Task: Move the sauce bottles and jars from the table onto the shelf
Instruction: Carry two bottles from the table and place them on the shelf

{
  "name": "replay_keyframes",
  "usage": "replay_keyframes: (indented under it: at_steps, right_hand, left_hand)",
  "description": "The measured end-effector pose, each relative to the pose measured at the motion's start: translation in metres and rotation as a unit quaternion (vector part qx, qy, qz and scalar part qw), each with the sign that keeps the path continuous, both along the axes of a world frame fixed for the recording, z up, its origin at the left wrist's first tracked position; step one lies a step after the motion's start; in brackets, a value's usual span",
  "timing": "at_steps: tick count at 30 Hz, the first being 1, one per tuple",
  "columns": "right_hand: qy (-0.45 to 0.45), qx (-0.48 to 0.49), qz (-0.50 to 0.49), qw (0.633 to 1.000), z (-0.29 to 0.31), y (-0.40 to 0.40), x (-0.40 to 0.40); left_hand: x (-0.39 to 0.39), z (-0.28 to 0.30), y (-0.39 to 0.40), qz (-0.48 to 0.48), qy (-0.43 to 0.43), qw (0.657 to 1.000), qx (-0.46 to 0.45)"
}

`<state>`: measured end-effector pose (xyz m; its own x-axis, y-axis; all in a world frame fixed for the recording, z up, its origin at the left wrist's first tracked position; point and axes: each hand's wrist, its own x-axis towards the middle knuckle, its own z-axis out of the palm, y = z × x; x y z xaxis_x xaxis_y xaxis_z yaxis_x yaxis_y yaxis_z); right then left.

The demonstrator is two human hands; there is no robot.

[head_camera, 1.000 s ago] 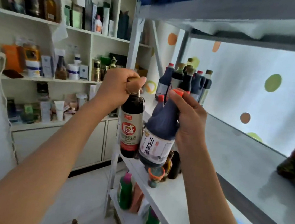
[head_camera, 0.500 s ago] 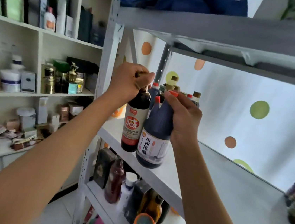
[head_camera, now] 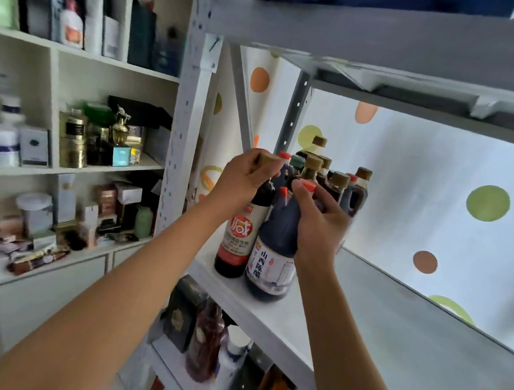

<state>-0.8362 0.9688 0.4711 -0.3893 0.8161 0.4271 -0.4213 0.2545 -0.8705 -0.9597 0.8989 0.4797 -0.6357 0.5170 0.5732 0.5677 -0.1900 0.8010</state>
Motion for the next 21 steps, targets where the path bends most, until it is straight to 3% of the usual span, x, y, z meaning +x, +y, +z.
replay_keyframes:
  at_steps: [4,7,10,13,21]
  right_hand:
    - [-0.033,0.102,-0.011,0.994,-0.019,0.005,0.007]
    - [-0.123,0.143,-0.065,0.98,-0.04,0.013,0.021]
    - [-0.202,0.086,-0.007,0.976,-0.065,0.01,0.046]
    - [-0.272,0.089,0.015,0.958,-0.086,0.001,0.057]
    - [-0.285,0.089,0.02,0.954,-0.094,0.011,0.017]
  left_hand:
    - [0.008,-0.038,-0.005,0.009,-0.034,0.999,0.032]
    - [0.019,-0.064,-0.018,-0.02,-0.049,0.999,0.007]
    - [0.023,-0.095,-0.028,0.008,-0.075,0.997,-0.01]
    - [0.02,-0.109,-0.035,0.085,-0.014,0.994,-0.067]
    - [-0.006,-0.111,-0.015,0.122,-0.063,0.987,-0.085]
